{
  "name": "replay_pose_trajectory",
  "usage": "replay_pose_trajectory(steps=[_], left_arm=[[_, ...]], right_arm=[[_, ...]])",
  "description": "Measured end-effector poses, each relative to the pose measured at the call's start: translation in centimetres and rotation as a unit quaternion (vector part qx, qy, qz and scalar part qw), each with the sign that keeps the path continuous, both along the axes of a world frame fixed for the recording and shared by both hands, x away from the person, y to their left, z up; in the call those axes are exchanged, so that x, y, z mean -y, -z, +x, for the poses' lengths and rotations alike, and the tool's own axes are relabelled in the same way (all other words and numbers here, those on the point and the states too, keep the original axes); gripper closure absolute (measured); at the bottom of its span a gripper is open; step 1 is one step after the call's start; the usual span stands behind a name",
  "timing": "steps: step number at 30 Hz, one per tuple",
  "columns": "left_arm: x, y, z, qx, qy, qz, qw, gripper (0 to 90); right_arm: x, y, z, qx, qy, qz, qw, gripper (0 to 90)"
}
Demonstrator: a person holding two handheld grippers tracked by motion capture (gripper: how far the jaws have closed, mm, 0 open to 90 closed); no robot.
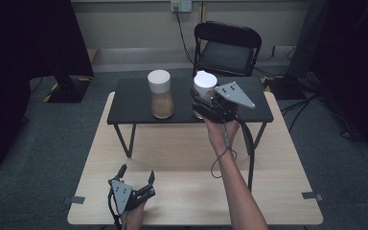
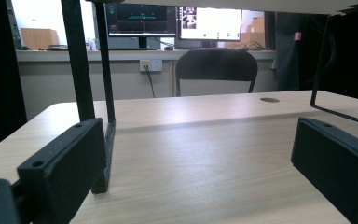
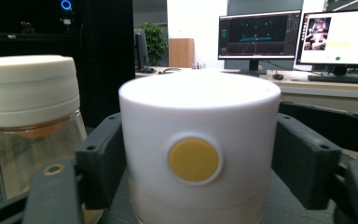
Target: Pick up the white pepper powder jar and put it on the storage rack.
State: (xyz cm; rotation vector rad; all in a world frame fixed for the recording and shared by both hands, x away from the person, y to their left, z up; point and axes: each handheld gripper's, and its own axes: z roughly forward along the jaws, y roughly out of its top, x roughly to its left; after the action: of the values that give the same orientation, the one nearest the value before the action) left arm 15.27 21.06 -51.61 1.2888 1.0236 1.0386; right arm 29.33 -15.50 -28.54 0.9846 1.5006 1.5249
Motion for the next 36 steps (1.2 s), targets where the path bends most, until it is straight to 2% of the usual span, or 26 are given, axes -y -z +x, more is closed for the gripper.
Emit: replay_pose_trajectory(steps=[7,12,25,36], left_arm=[[0.0,0.0,0.0,0.000,0.000,0.000,1.0000,2.9],[0.0,0.0,0.0,0.000,0.000,0.000,1.0000,2.9],[0.0,0.0,0.0,0.000,-0.001,0.000,1.0000,2.9],[0.0,0.0,0.0,0.000,-0.001,0.000,1.0000,2.9]], right_arm=[[-0.7,0.5,-0.7,0.020,0.020,-0.001,0.9996,0.0],[-0.6,0.9,-0.9,0.032,0.016,-0.006,0.9993,0.0],[-0.5,1.4,-1.1,0.036,0.019,0.000,0.9992,0.0],[0.4,2.3,-2.2,0.041,0.028,0.023,0.9985,0.0]])
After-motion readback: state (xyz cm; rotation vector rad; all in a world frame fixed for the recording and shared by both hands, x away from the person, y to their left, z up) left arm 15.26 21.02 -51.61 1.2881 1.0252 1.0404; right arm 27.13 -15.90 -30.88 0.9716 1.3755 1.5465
